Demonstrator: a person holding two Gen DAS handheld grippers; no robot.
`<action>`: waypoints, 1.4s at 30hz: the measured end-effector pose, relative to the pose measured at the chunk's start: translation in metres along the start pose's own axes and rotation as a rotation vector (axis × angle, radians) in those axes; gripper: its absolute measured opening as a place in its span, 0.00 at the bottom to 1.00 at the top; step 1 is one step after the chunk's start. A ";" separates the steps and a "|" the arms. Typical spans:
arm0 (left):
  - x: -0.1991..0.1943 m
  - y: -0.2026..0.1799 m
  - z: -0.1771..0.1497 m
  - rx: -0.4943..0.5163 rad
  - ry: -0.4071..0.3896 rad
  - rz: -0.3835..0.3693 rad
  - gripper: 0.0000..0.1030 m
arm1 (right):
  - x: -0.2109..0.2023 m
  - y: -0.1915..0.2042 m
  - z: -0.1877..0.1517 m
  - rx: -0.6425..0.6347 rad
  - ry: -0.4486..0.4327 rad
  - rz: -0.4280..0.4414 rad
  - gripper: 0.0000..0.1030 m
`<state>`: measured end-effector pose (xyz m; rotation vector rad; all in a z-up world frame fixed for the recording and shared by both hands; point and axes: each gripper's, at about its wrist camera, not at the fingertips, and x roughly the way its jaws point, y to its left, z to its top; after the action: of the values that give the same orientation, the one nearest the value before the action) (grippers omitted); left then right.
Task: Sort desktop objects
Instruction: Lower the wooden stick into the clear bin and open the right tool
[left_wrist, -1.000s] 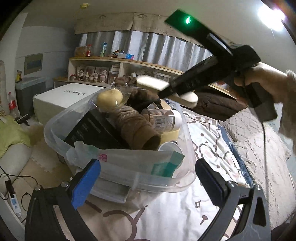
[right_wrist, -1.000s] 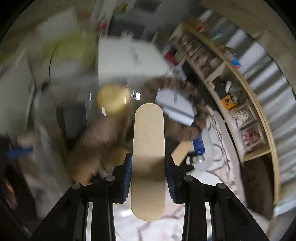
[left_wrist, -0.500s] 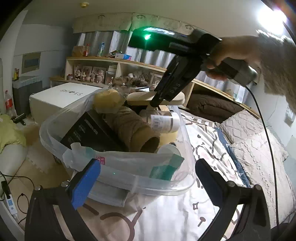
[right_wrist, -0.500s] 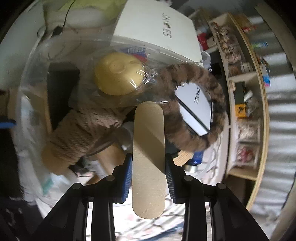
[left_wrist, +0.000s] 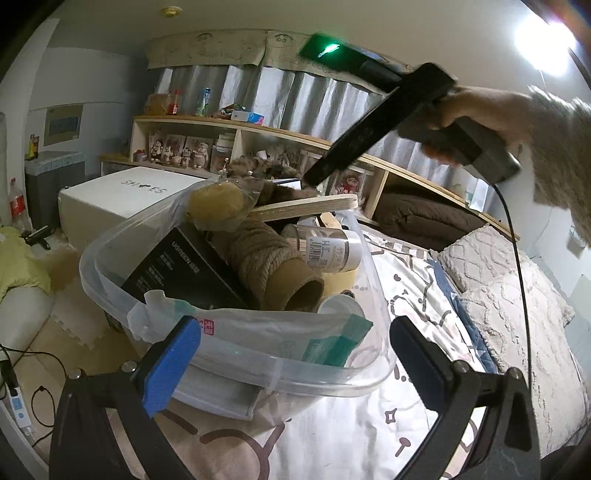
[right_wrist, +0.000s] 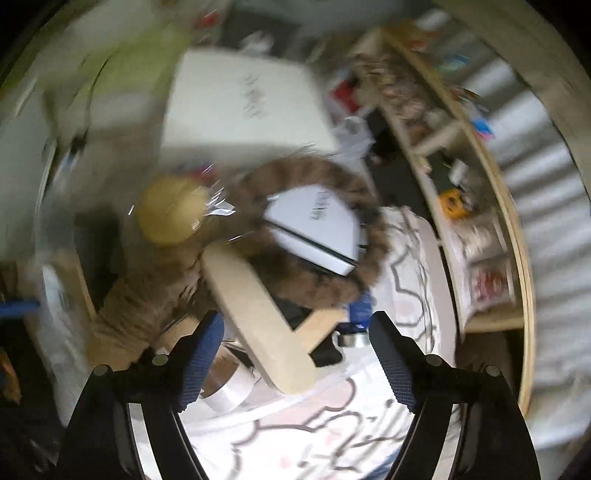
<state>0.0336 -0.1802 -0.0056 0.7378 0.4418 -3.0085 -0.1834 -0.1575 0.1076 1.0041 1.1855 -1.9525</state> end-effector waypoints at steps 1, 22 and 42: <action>0.000 0.000 0.000 -0.001 0.001 0.001 1.00 | -0.003 -0.008 -0.005 0.078 -0.005 0.017 0.78; 0.003 0.000 -0.002 0.031 -0.015 0.051 1.00 | 0.015 -0.032 -0.062 0.692 -0.088 0.180 0.16; -0.003 -0.007 0.004 0.050 -0.013 0.087 1.00 | -0.076 0.025 -0.150 0.746 -0.331 0.176 0.16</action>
<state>0.0337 -0.1751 0.0004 0.7200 0.3261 -2.9508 -0.0826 -0.0209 0.1158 1.0224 0.1589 -2.3385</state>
